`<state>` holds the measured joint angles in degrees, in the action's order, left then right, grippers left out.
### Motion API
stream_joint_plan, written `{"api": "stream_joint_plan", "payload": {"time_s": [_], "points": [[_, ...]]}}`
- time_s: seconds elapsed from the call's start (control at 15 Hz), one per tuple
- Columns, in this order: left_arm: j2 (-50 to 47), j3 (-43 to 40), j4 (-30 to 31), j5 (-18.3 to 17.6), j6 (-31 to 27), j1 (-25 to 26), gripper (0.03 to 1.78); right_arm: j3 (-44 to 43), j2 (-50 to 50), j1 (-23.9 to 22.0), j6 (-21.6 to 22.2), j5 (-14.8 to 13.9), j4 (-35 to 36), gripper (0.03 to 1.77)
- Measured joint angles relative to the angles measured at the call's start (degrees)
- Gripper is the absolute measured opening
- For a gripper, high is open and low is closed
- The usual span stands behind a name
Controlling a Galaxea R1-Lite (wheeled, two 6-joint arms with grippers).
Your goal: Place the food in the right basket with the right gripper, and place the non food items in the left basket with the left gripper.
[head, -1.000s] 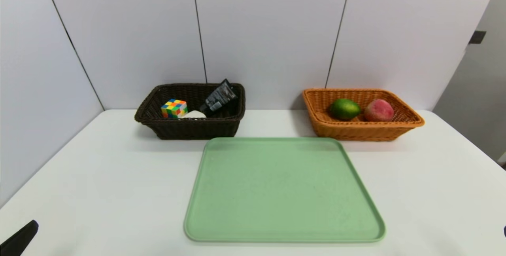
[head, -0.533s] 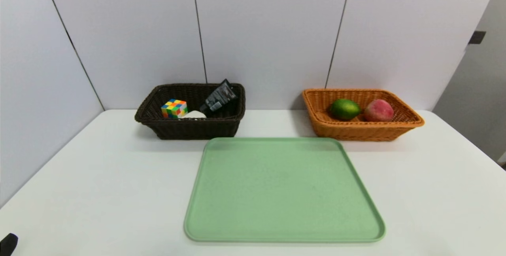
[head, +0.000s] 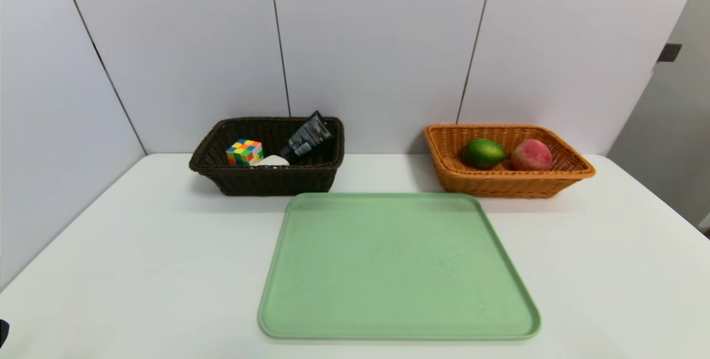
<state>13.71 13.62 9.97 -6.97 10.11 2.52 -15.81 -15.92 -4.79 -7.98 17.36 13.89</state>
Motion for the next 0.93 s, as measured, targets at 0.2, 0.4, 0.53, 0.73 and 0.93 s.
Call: {"api": "stream_joint_plan", "payload": {"time_s": [0.2, 0.4, 0.53, 0.73, 0.93], "points": [[0.0, 0.1, -0.1, 0.0, 0.0, 0.0, 1.69, -4.4, 0.7, 3.3, 0.1, 0.4, -8.0, 1.71], [0.0, 0.2, 0.0, 0.0, 0.1, 0.0, 1.69, -4.3, 3.0, 4.2, 0.1, 0.1, -10.0, 1.71], [0.0, 0.0, 0.1, 0.1, 0.2, 0.0, 1.69, -2.1, 5.9, 4.4, 0.0, 0.0, -10.2, 1.71], [-0.6, -0.5, 0.8, 0.1, 0.2, -0.2, 1.69, 0.9, 10.9, 4.4, 0.0, 0.0, -10.4, 1.71], [-3.2, -1.3, 0.6, 0.2, 0.2, -1.0, 1.69, 3.0, 14.4, 4.4, 0.0, 0.0, -9.9, 1.71]]}}
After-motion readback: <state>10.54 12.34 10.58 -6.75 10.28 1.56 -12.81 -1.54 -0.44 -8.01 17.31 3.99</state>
